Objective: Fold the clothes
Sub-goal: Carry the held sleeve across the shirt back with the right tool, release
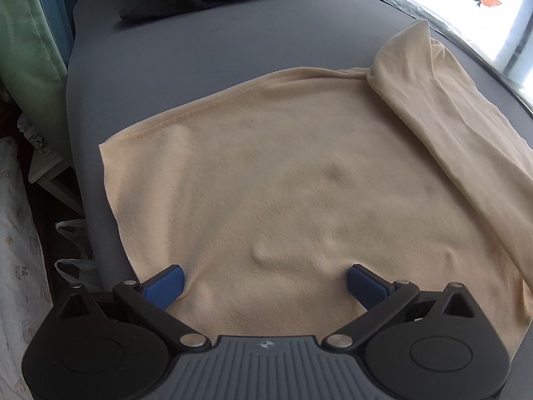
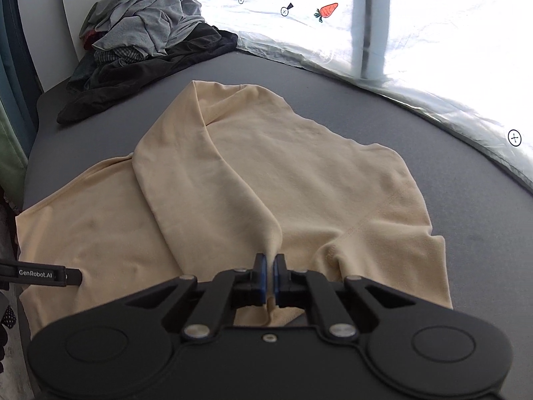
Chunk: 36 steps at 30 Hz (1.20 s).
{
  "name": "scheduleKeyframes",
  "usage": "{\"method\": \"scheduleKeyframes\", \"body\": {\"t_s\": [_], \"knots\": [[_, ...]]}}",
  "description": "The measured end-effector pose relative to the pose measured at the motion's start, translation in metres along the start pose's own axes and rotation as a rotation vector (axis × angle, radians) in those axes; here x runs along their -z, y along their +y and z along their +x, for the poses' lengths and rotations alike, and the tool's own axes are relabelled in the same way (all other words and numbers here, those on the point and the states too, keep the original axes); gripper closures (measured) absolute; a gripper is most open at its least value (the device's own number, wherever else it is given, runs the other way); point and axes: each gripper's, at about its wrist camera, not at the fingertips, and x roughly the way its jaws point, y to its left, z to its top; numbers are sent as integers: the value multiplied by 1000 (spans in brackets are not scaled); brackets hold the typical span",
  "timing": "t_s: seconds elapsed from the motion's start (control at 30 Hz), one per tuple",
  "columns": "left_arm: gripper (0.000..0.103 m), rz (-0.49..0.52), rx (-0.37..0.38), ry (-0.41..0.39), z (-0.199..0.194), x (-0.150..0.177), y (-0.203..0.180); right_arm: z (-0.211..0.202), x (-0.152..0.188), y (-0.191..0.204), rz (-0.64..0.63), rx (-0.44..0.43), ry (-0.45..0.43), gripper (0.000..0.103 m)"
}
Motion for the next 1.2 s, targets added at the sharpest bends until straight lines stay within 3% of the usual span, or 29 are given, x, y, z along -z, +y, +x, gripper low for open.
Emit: {"method": "scheduleKeyframes", "body": {"t_s": [0.4, 0.67, 1.2], "knots": [[0, 20, 10, -5, -1, 1, 0, -30, -1, -57, 80, 148, -60, 98], [0, 17, 6, -12, 0, 3, -1, -41, 4, -81, 125, 193, -76, 99], [0, 20, 6, -18, 0, 1, 2, -36, 28, -113, 212, 269, -9, 99]]}}
